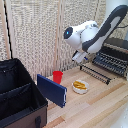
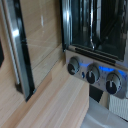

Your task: With care, position your gripper close to the oven tray handle. Make sure to grip the handle tightly. Delicately and attentively pull the tray out from the oven.

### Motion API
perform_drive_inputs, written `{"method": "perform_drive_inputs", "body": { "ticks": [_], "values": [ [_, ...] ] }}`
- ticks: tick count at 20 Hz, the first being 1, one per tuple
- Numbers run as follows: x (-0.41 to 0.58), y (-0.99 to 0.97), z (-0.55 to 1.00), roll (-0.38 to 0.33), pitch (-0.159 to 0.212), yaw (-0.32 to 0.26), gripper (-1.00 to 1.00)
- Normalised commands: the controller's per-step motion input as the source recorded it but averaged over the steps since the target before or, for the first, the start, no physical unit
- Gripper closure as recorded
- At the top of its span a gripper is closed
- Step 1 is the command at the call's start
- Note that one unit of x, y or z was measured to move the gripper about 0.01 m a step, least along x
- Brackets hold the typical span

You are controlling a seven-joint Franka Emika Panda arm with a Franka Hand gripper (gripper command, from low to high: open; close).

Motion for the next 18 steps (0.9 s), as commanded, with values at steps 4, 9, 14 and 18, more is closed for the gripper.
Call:
{"method": "perform_drive_inputs", "body": {
  "ticks": [4, 9, 14, 18],
  "values": [
    [0.119, -0.53, -0.13, -0.179, -0.006, 0.018, -1.0],
    [0.086, -0.63, -0.13, -0.175, -0.019, 0.0, -1.0],
    [0.079, -0.65, -0.13, -0.138, -0.023, 0.0, -1.0],
    [0.076, -0.66, -0.13, -0.061, 0.007, 0.053, -1.0]
  ]
}}
